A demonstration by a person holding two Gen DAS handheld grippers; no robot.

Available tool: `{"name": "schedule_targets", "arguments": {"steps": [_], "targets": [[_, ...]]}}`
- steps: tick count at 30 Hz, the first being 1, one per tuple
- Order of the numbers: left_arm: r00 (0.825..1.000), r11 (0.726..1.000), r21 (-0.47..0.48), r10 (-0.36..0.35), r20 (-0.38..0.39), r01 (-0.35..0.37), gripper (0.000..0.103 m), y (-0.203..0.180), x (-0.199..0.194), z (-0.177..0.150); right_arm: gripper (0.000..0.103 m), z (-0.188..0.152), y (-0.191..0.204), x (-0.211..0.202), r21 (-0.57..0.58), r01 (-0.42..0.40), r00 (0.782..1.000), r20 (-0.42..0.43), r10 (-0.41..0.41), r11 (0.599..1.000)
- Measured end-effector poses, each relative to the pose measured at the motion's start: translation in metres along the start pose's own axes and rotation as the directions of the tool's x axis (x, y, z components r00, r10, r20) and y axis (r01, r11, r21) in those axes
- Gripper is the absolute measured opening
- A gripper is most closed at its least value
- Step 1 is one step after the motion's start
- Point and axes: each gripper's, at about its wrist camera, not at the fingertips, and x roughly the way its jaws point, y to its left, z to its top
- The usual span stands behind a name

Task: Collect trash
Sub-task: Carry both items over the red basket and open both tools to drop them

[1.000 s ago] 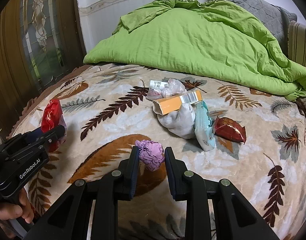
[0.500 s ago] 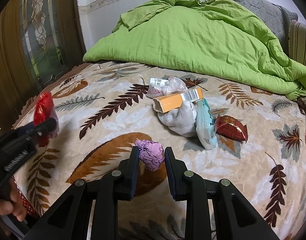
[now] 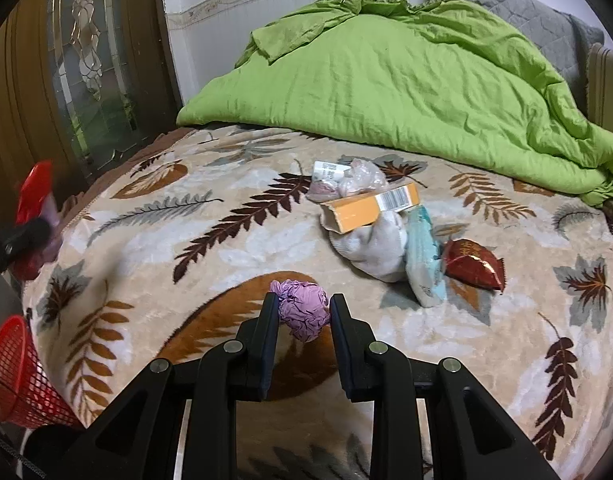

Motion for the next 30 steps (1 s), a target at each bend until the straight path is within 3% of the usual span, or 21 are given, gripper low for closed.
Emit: {"name": "schedule_targets", "arguments": {"steps": [5,10,17,23,27,30], "targets": [[0.998,0.997,-0.049,0.059,0.011,-0.059,0.034,0.042,-0.031,-0.007,0.028,0.011,0.019,-0.005,-0.021,-0.062,0.998,0.003,0.063,0.998],[0.993,0.985,-0.126,0.114,-0.019,-0.115,0.034,0.091,-0.055,-0.027,0.028,0.023,0.065,-0.012,-0.12,-0.162,0.987,-0.007,0.162,0.979],[0.981,0.953,-0.232,0.187,-0.057,-0.195,0.034,0.154,-0.088,-0.064,0.028,0.029,0.158,-0.013,-0.343,-0.297,0.954,-0.064,0.293,0.891],[0.966,0.915,-0.311,0.235,-0.11,-0.259,0.034,0.195,-0.115,-0.105,0.028,0.019,0.239,-0.016,-0.444,-0.454,0.889,-0.17,0.424,0.773],[0.954,0.884,-0.359,0.258,-0.156,-0.298,0.035,0.218,-0.119,-0.126,0.028,0.003,0.291,-0.02,-0.474,-0.56,0.826,-0.262,0.499,0.679],[0.945,0.858,-0.4,0.264,-0.192,-0.321,0.035,0.233,-0.118,-0.141,0.029,-0.011,0.321,-0.019,-0.503,-0.602,0.796,-0.32,0.514,0.62]]}}
